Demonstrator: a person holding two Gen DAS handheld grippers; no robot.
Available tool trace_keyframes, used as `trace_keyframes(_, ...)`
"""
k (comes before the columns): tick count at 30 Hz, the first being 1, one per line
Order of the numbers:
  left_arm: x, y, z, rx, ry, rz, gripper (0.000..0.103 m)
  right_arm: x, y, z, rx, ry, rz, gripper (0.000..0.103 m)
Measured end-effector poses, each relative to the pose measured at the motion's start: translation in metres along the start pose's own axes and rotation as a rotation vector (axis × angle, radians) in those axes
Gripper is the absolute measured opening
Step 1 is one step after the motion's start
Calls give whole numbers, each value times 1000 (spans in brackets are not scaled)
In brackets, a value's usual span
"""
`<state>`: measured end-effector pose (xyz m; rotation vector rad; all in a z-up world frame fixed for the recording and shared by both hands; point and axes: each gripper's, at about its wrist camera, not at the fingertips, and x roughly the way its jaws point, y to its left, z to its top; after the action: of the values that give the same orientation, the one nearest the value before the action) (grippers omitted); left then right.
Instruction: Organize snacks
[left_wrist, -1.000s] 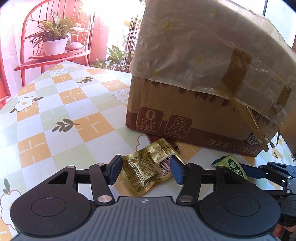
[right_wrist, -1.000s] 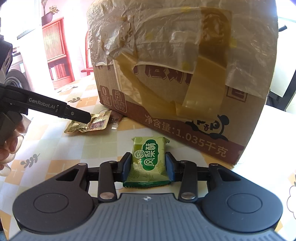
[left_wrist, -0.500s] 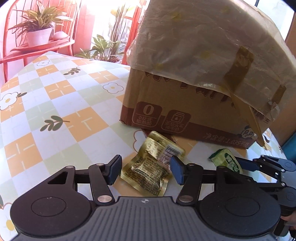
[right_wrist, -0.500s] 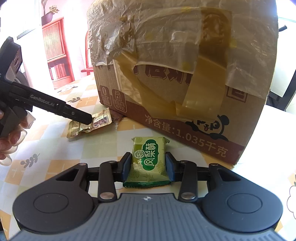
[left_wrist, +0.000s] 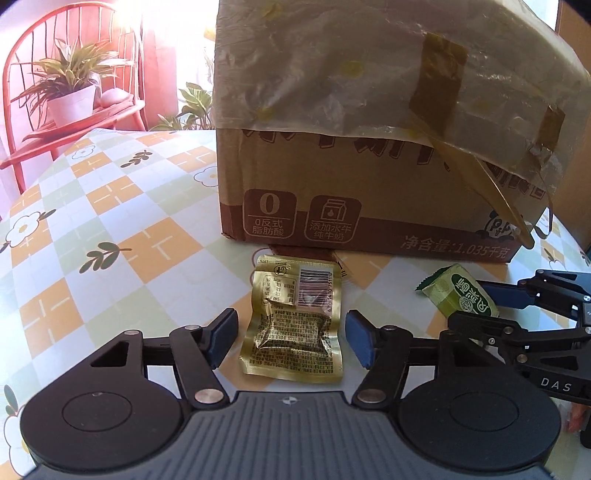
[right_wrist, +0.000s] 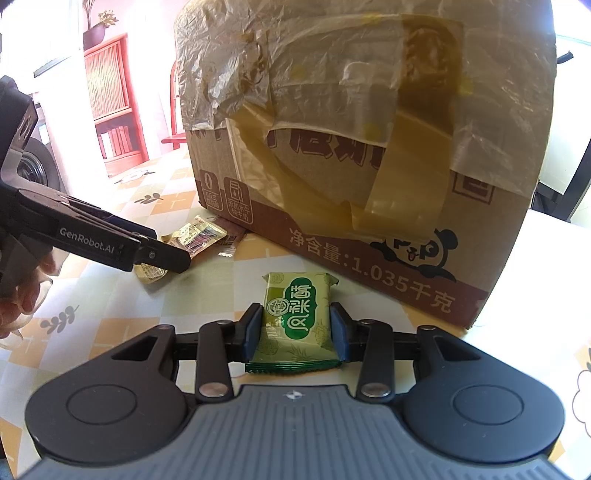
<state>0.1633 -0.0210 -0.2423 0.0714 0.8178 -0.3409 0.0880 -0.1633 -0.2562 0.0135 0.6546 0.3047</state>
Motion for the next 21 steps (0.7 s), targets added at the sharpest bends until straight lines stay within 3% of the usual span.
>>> trace_keyframes(8,-2,-15,-4,42,-21,79,67,0,0,0,0,0,0,42)
trace_keyframes(11,-6,-16,-6,38,-30,81,59,0,0,0,0,0,0,42)
trace_keyframes(21,-13,-6,-9,4,-31,59,55,0,1,0,0,0,-1,42)
